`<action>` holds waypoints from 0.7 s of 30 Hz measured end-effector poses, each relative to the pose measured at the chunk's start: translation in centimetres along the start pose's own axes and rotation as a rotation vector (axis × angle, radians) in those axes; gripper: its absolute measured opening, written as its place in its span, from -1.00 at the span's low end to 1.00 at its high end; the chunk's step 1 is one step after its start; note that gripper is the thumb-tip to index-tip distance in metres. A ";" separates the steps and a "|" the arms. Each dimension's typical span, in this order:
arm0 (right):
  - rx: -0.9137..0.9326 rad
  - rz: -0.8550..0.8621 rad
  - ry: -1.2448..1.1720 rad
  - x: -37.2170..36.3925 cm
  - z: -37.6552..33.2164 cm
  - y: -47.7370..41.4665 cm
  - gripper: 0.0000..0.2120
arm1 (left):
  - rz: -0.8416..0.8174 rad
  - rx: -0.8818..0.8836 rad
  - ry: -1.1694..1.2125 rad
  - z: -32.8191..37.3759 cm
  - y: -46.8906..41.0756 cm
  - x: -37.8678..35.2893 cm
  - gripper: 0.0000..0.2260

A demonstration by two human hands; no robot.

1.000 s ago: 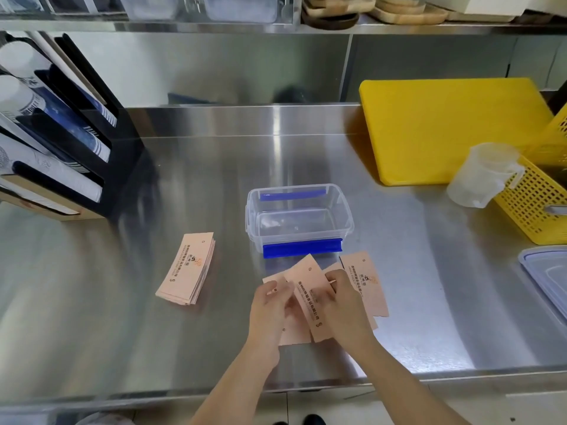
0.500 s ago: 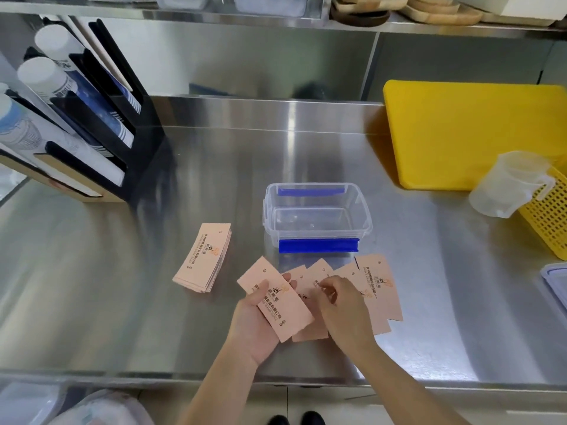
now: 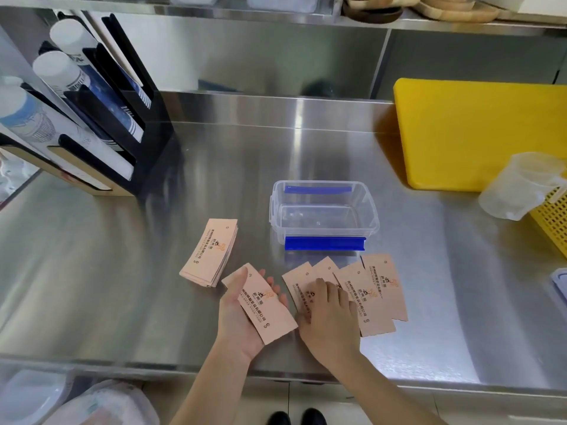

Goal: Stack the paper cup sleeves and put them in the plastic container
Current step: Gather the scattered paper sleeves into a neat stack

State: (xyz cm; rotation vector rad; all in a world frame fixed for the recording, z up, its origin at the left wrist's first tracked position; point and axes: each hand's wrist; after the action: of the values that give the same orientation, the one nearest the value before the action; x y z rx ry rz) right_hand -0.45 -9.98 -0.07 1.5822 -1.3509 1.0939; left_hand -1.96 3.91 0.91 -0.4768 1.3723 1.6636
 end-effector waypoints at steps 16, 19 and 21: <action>0.110 -0.266 -0.662 3.6 -1.5 -0.9 -0.57 | -0.184 0.112 -0.191 -2.2 -0.5 -2.2 -0.38; 0.150 -0.292 -0.642 3.7 -0.9 -1.0 -0.60 | -0.187 0.066 -0.155 -2.6 -1.0 -2.5 -0.58; 0.149 -0.222 -0.667 3.9 -0.4 -0.8 -0.69 | -0.222 0.084 -0.158 -2.7 -1.3 -2.5 -0.69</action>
State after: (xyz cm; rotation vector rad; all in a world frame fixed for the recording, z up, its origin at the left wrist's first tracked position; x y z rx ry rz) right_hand 0.60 -10.79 3.71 2.2702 -1.4720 0.5508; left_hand -0.24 0.41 1.27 -0.4227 1.2220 1.4266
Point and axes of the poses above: each hand's wrist, its own y-axis away from the middle knuckle, its own x-axis out of the back of the hand, z = x × y, and after that the axes turned 1 degree about -y, right-handed
